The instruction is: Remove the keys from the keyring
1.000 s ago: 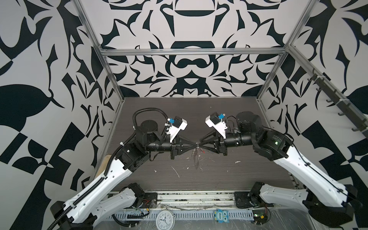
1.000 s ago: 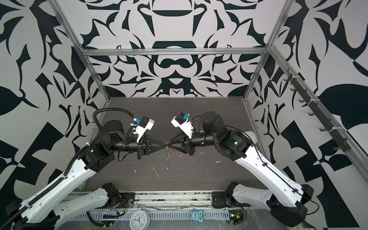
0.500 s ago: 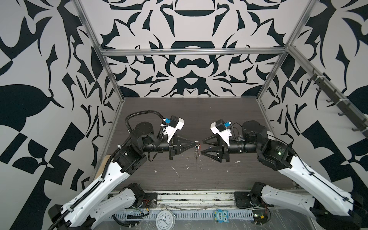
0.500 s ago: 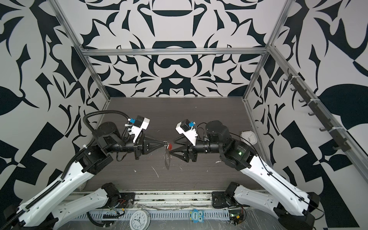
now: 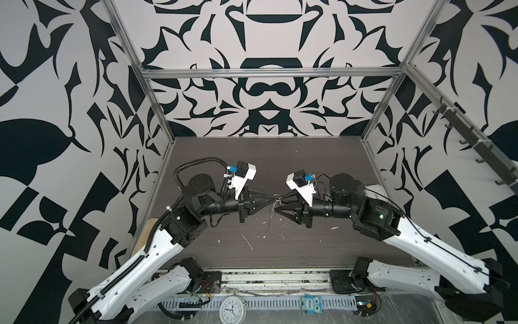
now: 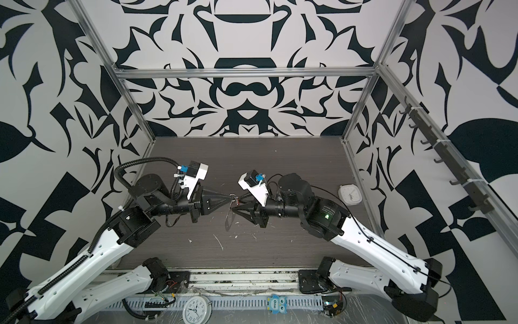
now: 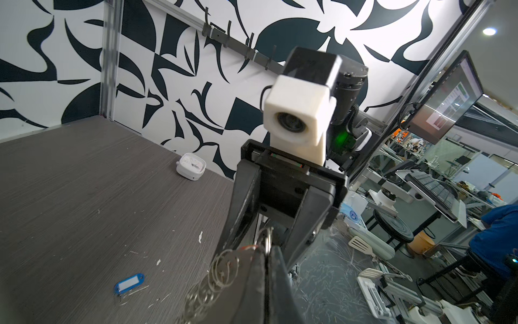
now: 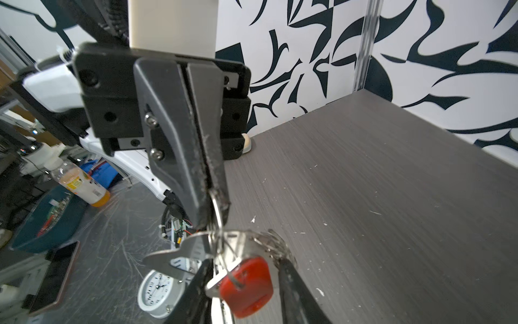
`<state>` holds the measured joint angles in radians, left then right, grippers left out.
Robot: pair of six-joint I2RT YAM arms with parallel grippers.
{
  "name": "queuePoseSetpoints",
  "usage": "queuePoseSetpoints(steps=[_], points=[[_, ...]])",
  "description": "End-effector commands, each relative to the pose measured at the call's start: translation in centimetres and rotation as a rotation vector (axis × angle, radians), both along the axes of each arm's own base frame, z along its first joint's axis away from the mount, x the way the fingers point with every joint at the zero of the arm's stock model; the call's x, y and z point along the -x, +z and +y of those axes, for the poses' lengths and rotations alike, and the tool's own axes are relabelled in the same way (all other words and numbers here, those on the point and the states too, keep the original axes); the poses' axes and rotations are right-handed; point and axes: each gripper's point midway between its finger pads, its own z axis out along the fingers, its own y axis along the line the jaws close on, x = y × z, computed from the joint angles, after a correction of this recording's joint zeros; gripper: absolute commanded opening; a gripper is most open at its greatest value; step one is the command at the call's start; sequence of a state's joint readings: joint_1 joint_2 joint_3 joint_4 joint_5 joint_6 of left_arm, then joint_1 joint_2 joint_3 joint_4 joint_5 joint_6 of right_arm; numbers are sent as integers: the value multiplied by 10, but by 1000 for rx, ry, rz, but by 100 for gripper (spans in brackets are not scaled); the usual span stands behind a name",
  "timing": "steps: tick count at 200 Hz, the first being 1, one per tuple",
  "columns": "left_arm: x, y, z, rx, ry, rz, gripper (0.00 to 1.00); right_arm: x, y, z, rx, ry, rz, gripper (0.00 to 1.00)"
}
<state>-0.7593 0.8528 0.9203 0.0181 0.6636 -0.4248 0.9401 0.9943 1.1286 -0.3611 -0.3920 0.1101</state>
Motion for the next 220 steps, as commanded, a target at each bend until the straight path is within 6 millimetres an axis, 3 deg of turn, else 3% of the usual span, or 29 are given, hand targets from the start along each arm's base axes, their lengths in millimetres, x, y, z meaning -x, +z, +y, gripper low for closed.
queuePoseSetpoints(steps=[1,32,113,154,180,205,220], points=[[-3,13,6,46,46,-32,0,-5,22,-1,-36,-32,-65,26],[-15,14,9,57,124,-13,0,-7,17,-1,0,-64,-85,0],[-47,26,29,150,355,91,0,-8,-2,11,97,-143,-173,0],[-41,31,24,181,301,75,0,9,-22,32,146,-74,-167,0],[-32,24,18,147,236,44,0,13,-17,29,137,-59,-164,0],[-28,15,16,95,220,15,0,16,-12,18,129,-66,-175,28],[-27,10,17,71,221,-6,0,18,-4,9,103,-80,-184,37]])
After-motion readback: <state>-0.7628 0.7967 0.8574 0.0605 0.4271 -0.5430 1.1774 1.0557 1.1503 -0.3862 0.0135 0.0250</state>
